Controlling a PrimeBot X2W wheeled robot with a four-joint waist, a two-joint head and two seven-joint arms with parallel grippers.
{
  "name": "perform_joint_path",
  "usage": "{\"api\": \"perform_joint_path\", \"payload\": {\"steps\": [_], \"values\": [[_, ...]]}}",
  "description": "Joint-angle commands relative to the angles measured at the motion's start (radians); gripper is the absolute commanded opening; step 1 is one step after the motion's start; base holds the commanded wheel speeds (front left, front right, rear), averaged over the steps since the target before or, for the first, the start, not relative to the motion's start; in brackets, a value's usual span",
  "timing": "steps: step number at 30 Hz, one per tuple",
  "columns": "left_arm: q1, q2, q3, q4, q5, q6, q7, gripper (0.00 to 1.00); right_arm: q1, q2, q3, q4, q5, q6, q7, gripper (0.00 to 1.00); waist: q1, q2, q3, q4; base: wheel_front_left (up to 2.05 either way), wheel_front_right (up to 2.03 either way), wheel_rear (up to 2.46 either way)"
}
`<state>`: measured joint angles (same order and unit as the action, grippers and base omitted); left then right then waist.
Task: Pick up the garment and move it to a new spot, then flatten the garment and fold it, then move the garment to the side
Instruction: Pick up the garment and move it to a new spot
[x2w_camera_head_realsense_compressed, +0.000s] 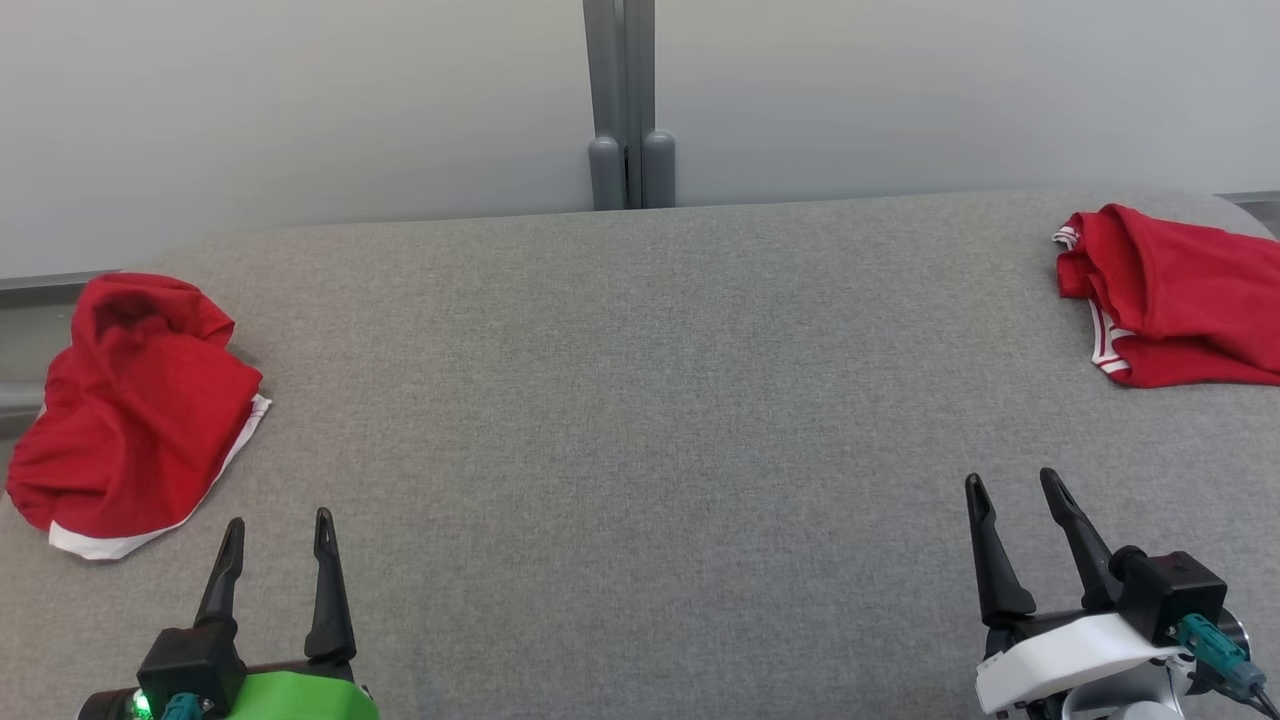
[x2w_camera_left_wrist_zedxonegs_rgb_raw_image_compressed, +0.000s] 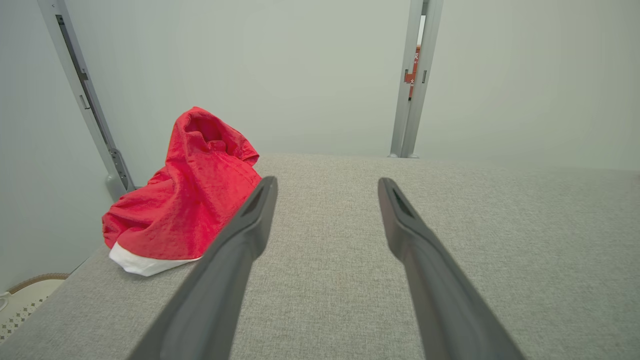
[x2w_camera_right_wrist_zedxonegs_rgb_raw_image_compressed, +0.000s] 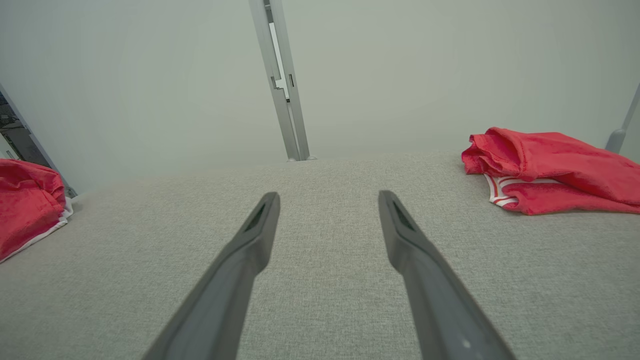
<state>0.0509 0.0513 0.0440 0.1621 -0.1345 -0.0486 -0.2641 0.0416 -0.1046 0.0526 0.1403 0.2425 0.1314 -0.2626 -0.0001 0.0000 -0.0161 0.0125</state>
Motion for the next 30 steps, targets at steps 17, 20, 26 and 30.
{"api": "perform_joint_path", "payload": {"steps": [17, 20, 26, 30], "values": [[0.013, 0.0, -0.001, 0.004, -0.008, 0.0, 0.0, 1.0, 0.017, 0.004, 0.003, 0.014, -0.011, -0.002, -0.003, 1.0, 0.0001, 0.0, -0.008, 0.012, 0.0, 0.0, 0.0], [0.014, 0.0, 0.005, 0.004, -0.004, -0.004, 0.001, 1.0, 0.019, 0.006, 0.003, 0.014, -0.01, -0.002, -0.003, 1.0, 0.0001, 0.0, -0.01, 0.021, 0.0, 0.0, 0.0], [0.012, 0.0, 0.011, 0.005, 0.002, -0.007, 0.0, 1.0, 0.024, 0.01, 0.008, 0.012, -0.005, -0.002, -0.003, 1.0, 0.0001, 0.0, -0.009, 0.056, 0.0, 0.0, 0.0], [0.012, 0.0, 0.016, 0.006, 0.006, -0.008, 0.0, 1.0, 0.03, 0.012, 0.011, 0.012, -0.003, -0.002, -0.003, 1.0, 0.0001, 0.0, -0.008, 0.09, 0.0, 0.0, 0.0]]}}
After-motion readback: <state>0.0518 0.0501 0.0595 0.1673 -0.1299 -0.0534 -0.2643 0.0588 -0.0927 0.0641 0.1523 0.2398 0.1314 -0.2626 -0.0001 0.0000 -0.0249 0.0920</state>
